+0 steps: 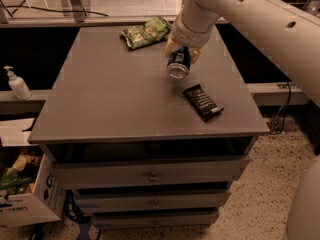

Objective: Place pepsi can upright

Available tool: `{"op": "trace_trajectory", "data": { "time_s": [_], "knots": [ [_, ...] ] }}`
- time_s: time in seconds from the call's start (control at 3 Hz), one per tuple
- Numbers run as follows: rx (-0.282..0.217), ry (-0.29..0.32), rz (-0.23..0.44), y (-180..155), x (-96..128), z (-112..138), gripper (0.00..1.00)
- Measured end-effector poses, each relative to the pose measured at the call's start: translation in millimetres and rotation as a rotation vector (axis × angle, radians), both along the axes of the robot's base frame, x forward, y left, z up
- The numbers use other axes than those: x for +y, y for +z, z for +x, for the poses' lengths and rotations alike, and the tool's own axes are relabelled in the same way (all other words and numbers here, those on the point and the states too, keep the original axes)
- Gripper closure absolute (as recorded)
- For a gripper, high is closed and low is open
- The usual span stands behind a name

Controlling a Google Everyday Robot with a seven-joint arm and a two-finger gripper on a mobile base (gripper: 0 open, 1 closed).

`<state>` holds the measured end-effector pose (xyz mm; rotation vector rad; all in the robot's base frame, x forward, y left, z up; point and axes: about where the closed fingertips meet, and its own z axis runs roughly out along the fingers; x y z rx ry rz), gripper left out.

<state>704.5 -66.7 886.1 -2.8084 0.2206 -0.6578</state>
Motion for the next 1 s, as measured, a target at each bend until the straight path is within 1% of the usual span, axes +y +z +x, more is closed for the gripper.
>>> {"op": "trace_trajectory", "data": {
  "time_s": [0.33, 0.67, 1.0],
  "knots": [
    [-0.108, 0.143, 0.010, 13.2, 19.1, -5.2, 1.00],
    [-0.125, 0.169, 0.002, 13.3, 22.3, -2.7, 1.00],
    [-0.124, 0.170, 0.012, 11.9, 21.3, -2.0, 1.00]
  ]
}}
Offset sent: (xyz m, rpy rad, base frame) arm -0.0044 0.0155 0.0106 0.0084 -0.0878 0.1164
